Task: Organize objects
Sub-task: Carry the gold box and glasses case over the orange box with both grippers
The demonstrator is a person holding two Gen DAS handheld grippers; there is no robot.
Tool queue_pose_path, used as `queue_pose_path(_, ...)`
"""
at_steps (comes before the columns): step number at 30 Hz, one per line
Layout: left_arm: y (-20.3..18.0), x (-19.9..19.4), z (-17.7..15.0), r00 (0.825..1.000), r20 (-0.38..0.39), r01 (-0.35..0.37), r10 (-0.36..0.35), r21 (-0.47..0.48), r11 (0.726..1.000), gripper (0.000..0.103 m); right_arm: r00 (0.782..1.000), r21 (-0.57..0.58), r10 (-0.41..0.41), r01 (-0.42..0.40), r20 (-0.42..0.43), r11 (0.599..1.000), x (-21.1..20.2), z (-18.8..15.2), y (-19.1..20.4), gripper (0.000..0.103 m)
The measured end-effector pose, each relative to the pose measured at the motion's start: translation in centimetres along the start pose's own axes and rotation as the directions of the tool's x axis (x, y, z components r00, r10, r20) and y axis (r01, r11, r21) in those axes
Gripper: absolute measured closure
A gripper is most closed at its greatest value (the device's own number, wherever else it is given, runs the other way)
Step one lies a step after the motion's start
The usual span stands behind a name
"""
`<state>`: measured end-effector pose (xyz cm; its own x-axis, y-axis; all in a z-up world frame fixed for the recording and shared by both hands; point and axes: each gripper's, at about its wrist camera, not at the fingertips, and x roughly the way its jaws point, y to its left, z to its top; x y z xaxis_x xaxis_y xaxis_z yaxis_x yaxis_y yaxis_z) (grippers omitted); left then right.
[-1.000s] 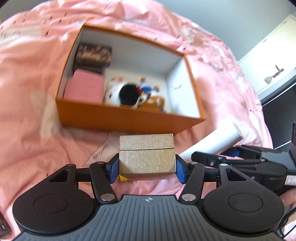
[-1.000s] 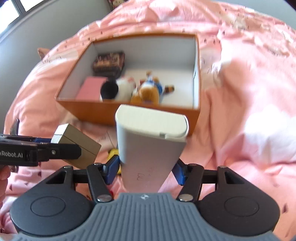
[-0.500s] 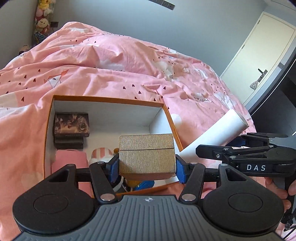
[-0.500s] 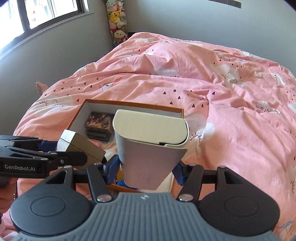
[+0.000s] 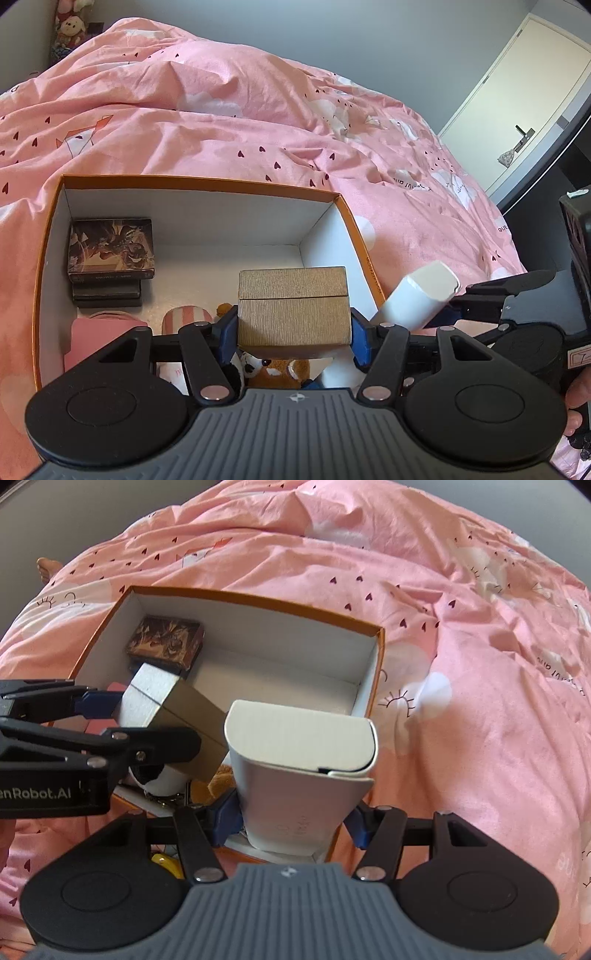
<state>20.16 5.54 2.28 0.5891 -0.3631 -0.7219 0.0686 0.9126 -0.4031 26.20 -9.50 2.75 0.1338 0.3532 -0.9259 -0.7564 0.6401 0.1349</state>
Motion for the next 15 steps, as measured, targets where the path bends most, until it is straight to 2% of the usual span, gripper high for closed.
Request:
queue_pose_path(9, 2.0, 0.9, 1.2, 1.0, 0.0, -0.027, 0.027, -0.044, 0.999, 0.036, 0.984, 0.008, 0.028, -0.027, -0.178, 1.0, 5.2, 1.8, -0.2, 0.041)
queue_pose_path(15, 2.5, 2.4, 2.2, 0.999, -0.022, -0.027, 0.026, -0.059, 0.998, 0.036, 0.983, -0.016, 0.019, -0.022, -0.18, 1.0, 6.6, 2.7, 0.2, 0.041)
